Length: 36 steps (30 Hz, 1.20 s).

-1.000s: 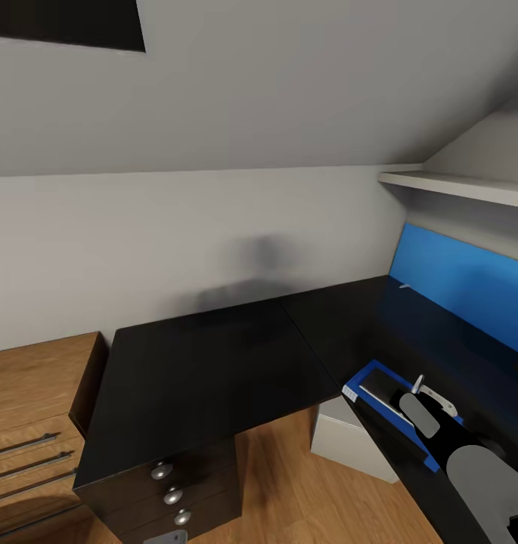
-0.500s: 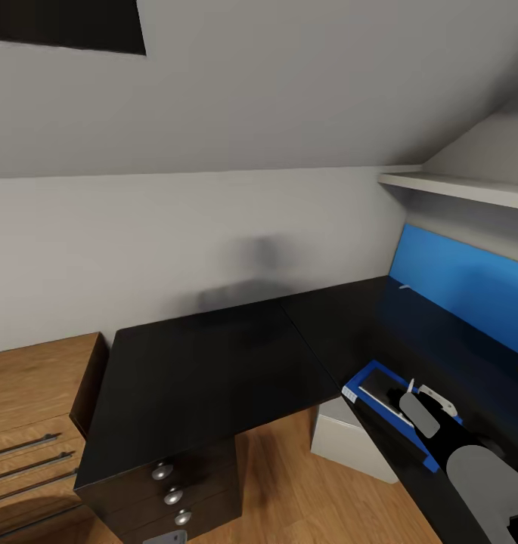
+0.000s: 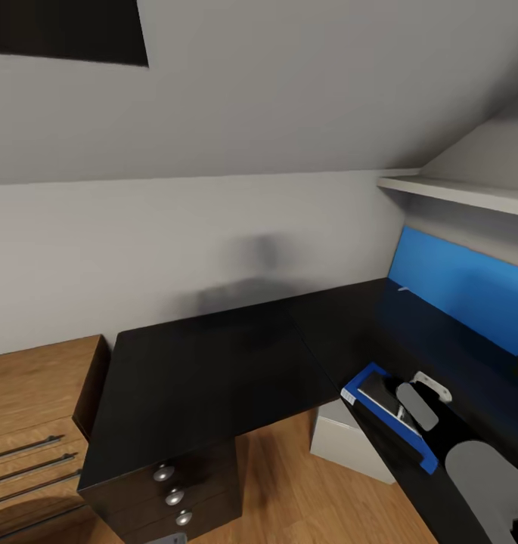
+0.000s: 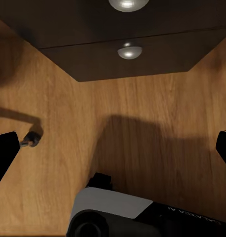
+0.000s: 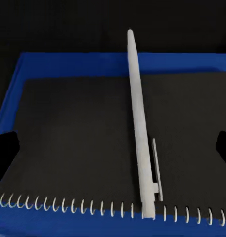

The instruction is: In the bedroom, organize the workspace by keeping the computer under the desk, ensuring the monitor is on the desk, placing the keyboard on the desk next to the monitor, placing the mouse on the desk next to the keyboard, moving the folder from the swivel chair onto the desk next to the mouse, stacking the notebook on top of the folder with the pen on top of the notebook, and positioning the swivel chair next to the desk.

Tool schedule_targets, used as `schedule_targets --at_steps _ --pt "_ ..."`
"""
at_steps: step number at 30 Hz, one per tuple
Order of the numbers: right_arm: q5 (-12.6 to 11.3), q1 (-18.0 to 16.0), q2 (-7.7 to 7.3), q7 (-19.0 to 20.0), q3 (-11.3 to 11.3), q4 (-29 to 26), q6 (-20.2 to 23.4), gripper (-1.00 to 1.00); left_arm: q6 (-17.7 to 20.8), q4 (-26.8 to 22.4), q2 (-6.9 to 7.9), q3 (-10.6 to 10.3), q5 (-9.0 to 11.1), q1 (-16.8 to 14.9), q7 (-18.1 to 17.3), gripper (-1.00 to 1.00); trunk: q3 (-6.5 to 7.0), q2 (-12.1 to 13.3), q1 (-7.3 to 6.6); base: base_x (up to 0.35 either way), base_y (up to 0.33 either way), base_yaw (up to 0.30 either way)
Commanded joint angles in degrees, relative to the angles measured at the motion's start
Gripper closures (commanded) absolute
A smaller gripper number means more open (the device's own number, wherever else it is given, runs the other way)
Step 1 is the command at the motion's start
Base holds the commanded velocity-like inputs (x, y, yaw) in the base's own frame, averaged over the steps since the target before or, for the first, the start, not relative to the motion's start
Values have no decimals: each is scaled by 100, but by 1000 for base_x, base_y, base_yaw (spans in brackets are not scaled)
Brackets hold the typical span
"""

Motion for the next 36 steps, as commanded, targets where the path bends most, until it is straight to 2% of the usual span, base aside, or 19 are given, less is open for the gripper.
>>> schedule_targets --at_steps 1,2,7,8,10,11,12,13,15,16,17,20,21,25,26,29,35,36 --pt "-21 -2 -10 -83 38 -103 27 -100 22 3 3 -15 49 1 43 -100 12 36 -21 0 0 0" --pt "-27 8 -11 -337 38 -496 28 -100 20 52 3 -15 48 1 43 -100 30 76 -43 0 0 0" --pt "-35 165 -12 -1012 38 -1544 39 -100 17 78 3 -15 42 1 43 -100 120 277 -153 0 0 0" --pt "-36 300 -12 -1224 44 -1878 50 -100 17 81 3 -15 41 1 43 -100 137 317 -175 0 0 0" --pt "-40 458 -12 -1412 58 -2193 59 -100 15 82 3 -15 40 1 43 -100 173 397 -219 0 0 0" --pt "-44 669 -12 -1621 135 -2635 77 -100 17 84 3 -15 39 1 43 -100 191 437 -241 0 0 0" --pt "-45 719 -12 -1670 172 -2761 83 -100 16 84 3 -15 38 1 43 -100 209 477 -263 0 0 0" --pt "-51 835 -12 -1864 408 -3172 117 -100 16 85 3 -15 38 1 43 -100 227 518 -285 0 0 0" --pt "-52 876 -8 -2052 682 -3370 137 -100 16 85 3 -15 38 1 43 -100 263 598 -329 0 0 0" --pt "-69 908 3 -2318 1386 -3629 148 -100 16 85 3 -17 38 1 43 -100 263 598 -329 0 0 0" --pt "-79 911 7 -2355 1586 -3711 151 -100 14 85 3 -16 38 1 43 -100 263 598 -329 0 0 0" --pt "-94 913 77 -2392 1824 -3826 157 -100 12 85 3 -16 38 1 43 -100 263 598 -329 0 0 0" --pt "-76 915 308 -2461 2053 -3908 157 -100 11 85 6 -12 38 1 43 -100 263 598 -329 0 0 0" --pt "-11 916 514 -2592 2284 -3943 153 -100 11 85 9 -9 38 1 43 -100 263 598 -329 0 0 0" --pt "58 916 613 -2680 2492 -3955 146 -100 11 85 10 -6 38 1 43 -100 263 598 -329 0 0 0" --pt "125 916 699 -2740 2733 -3965 135 -100 11 85 11 -1 38 1 43 -100 263 598 -329 0 0 0" --pt "159 918 767 -2772 2925 -3969 126 -100 11 85 47 2 38 1 43 -100 263 598 -329 -52 0 0" --pt "231 916 1021 -2778 3212 -3903 125 -100 4 100 259 24 52 1 39 -100 263 598 -329 -323 0 235"
